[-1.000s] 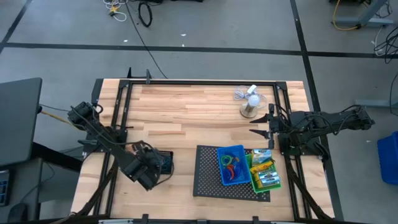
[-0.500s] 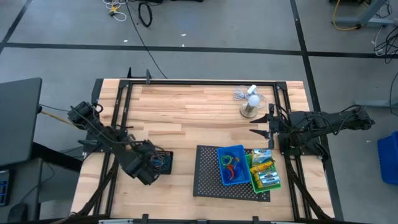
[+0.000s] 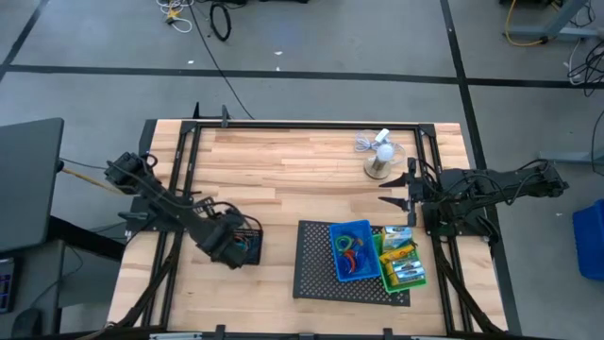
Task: Pick & Place Office Desk Supplies
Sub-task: Put the black bin with the rubber bands on the shelf
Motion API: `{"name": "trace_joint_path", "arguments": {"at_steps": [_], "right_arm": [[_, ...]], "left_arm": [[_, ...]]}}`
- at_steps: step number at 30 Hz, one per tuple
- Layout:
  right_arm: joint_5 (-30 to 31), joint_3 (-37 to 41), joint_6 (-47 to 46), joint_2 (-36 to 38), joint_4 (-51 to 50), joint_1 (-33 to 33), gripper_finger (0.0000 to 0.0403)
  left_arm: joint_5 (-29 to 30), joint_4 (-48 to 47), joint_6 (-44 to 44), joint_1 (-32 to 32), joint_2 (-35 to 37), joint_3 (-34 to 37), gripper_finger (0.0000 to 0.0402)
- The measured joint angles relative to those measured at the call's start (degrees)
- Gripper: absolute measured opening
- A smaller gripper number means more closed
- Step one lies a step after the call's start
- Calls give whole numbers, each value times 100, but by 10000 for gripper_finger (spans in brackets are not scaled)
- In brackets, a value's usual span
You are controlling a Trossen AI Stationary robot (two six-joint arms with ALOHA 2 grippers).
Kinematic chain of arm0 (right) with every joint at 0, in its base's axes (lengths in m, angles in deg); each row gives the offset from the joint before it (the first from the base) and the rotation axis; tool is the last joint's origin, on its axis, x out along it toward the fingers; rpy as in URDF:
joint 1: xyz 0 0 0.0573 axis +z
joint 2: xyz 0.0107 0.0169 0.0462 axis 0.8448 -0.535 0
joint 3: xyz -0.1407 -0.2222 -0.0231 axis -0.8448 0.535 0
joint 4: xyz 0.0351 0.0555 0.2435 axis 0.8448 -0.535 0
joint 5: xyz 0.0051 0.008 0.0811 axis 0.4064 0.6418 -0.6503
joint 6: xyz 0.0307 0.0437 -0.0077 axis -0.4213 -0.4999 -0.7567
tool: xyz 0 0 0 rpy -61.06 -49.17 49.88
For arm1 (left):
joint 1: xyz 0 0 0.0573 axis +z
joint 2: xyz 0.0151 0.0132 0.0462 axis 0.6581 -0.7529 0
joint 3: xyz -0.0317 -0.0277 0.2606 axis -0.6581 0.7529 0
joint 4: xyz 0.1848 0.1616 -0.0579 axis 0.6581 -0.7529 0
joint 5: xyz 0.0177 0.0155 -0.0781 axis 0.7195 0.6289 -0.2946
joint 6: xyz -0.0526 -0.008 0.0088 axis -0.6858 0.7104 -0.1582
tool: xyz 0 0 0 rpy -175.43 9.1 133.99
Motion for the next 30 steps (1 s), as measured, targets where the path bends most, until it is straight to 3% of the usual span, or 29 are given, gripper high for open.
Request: {"name": "trace_joint_path", "arguments": {"at_steps": [7,15,23,30], "right_arm": [[-54,1,46,0,0,0,160],[-148,2,63,0,-7,2,160],[-148,0,63,0,-9,0,160],[-211,1,60,0,-7,0,160]], "left_arm": [[-399,276,1121,367,0,0,1],[-832,658,1829,625,0,2,1],[-1114,949,1984,692,2,242,1],[-1049,1217,1541,677,15,662,1]]}}
